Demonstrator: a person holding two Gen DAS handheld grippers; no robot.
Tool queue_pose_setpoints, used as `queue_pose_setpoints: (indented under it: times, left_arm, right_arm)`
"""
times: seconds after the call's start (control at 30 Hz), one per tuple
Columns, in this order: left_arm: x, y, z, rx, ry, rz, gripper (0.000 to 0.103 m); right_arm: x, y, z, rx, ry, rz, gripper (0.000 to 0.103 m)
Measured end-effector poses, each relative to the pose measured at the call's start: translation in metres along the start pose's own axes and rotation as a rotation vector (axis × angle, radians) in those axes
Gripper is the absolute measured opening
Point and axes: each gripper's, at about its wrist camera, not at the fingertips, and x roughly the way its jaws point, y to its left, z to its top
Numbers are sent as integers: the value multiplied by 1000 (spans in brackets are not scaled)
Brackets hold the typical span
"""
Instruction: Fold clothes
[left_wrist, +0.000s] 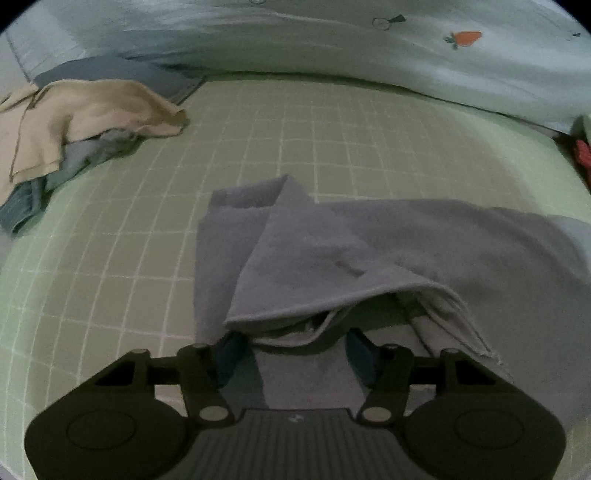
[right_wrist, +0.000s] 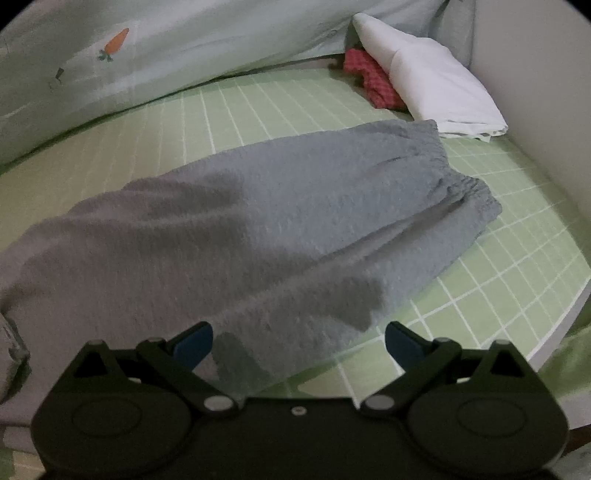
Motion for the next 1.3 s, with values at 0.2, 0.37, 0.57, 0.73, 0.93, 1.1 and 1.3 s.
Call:
queue_pose_setpoints:
  times: [0.2,0.37,0.57,0.73,0.93,1.1,1.3]
  left_arm:
    - [9,4,38,18,-59,7,42]
    - [16,6,82,-10,-123,-18,43]
    - [21,8,126,-38,-186,-46,77]
    - [3,29,99,-18,-144,-12,81]
    - [-19,78,48,-118,-63,27,81]
    - [-42,99,9,-63,-43,9,81]
    - [-54,119,-17,22,-33,3,84]
  right_arm:
    - [6,-1,3,40,11,-33,101]
    - [4,1,3,60,9,-67,101]
    - [-5,12,9,73,-31,-78,101]
    - [-9,46,18,23,-51,31,100]
    - [-14,132,7,-197,-69,255,92]
    - [-13,195,-16,-327,-45,424,80]
    - [-3,227,-35,-290,-4,433,59]
